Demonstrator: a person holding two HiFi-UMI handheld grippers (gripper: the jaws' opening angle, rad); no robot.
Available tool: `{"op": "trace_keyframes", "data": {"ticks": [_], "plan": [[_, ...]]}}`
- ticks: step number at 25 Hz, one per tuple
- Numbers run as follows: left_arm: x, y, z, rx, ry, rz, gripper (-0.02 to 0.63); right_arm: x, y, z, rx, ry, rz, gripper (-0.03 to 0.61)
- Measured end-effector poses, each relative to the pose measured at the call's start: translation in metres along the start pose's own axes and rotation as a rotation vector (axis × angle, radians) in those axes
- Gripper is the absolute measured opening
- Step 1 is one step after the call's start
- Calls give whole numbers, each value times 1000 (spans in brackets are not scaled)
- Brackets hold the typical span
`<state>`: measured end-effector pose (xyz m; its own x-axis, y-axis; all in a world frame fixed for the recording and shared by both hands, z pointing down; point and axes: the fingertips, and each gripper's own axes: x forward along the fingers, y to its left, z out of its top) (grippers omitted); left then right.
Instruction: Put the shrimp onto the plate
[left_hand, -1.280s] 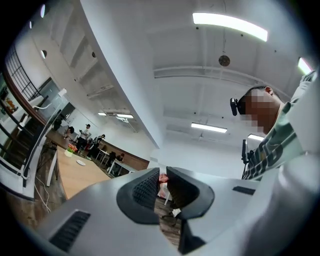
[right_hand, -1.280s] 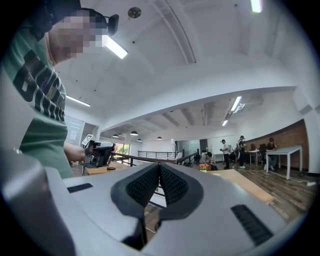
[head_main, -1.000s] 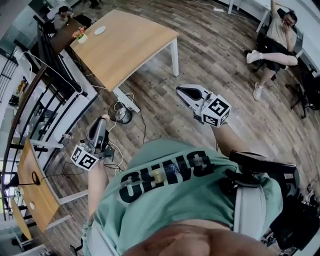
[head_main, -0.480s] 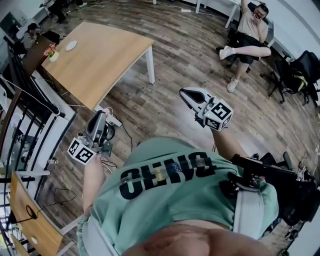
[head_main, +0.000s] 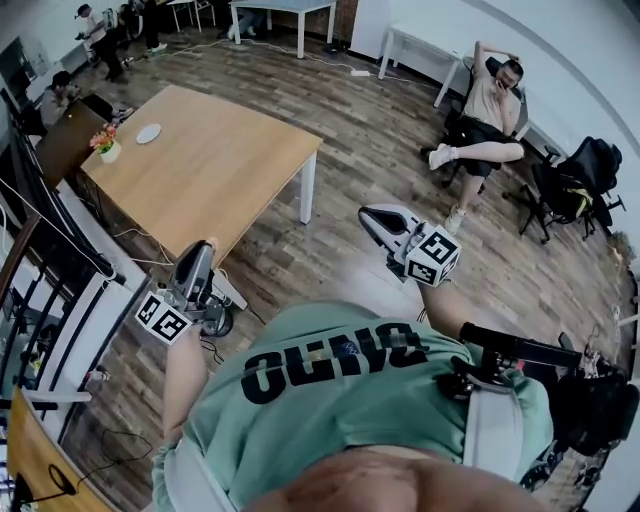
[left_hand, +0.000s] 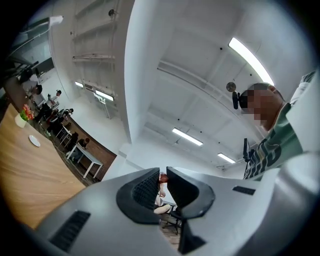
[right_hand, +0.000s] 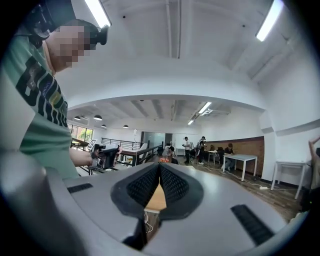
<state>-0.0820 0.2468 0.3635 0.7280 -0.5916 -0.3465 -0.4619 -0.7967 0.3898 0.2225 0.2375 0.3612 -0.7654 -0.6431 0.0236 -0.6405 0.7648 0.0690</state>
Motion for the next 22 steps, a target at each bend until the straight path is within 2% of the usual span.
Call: {"op": "trace_keyframes", "data": {"ticks": [8, 14, 18, 22], "plan": [[-31, 63, 18, -11, -26, 48, 48, 88, 9, -14, 9, 36, 84, 6], [-49, 98, 26, -2, -53, 149, 48, 139, -10, -18, 37, 20, 159, 7], [-20, 103, 26, 39, -47, 194, 48, 156, -45, -27, 64, 11, 227, 8], [26, 109, 28, 112, -60, 275, 48, 173, -109, -29, 95, -26, 314, 8]]}}
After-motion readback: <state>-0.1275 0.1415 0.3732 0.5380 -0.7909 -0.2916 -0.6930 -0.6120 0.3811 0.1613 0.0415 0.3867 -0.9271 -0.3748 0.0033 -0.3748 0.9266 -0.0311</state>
